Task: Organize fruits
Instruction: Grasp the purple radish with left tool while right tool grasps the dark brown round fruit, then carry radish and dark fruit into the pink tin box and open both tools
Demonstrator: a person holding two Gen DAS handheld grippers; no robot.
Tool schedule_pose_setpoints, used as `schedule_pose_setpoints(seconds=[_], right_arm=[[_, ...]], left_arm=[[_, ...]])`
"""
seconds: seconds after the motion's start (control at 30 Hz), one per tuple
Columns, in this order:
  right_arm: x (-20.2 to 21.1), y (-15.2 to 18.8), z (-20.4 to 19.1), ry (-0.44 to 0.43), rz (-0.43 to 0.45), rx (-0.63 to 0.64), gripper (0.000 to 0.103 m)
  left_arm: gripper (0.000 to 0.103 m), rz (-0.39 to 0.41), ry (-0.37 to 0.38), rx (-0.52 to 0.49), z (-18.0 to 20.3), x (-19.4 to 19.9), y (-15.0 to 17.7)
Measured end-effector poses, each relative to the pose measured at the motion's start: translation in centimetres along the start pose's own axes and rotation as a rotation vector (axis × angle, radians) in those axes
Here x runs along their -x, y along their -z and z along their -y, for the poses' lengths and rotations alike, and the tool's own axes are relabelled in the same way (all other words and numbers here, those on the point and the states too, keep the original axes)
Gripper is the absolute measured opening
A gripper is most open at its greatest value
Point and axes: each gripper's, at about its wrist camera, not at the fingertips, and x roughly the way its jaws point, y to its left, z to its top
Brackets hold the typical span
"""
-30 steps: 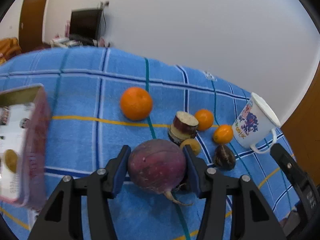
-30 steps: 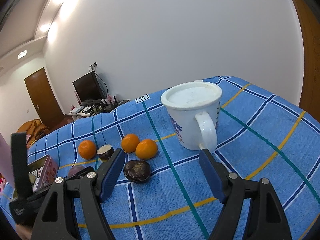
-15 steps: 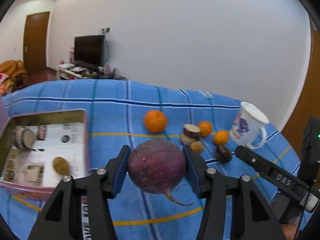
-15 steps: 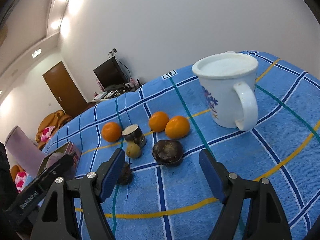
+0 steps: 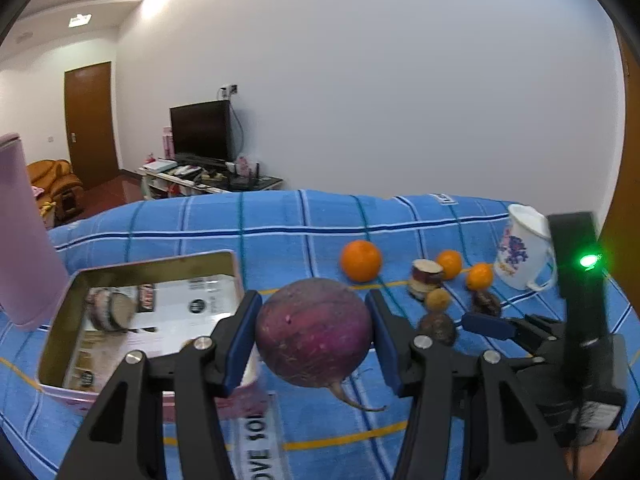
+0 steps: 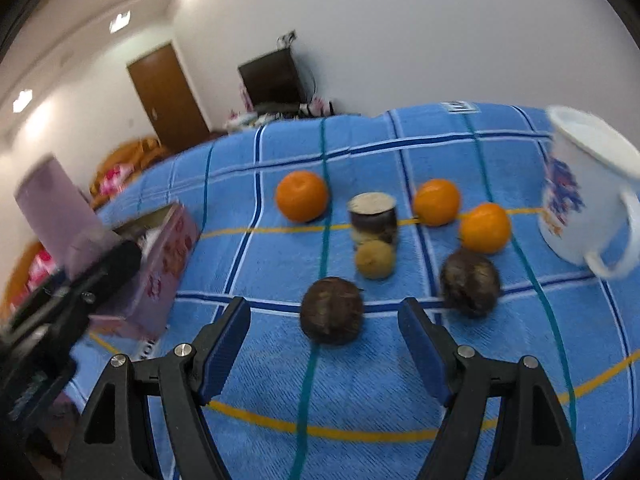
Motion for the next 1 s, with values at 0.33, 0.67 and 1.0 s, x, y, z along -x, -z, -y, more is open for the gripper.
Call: schedule_pose_setpoints(seconds=[0.33, 0.67, 1.0], right_arm=[[-3.3, 0.0, -2.7, 0.11, -0.084, 0.116, 0.035], [0.2, 1.1, -2.6, 0.117, 0.073, 0.056, 0.035], [3.0, -0.3, -8.7, 0.029, 0.233, 0.108, 0.035]], left_arm=[[0.055, 0.025, -0.076, -0.067, -3.7, 0.5, -0.7], [0.055, 0.036, -0.104, -0.012, -8.2, 0.3, -0.7], [0.055, 0.068, -0.176, 0.014, -11.5, 1.2, -0.8]])
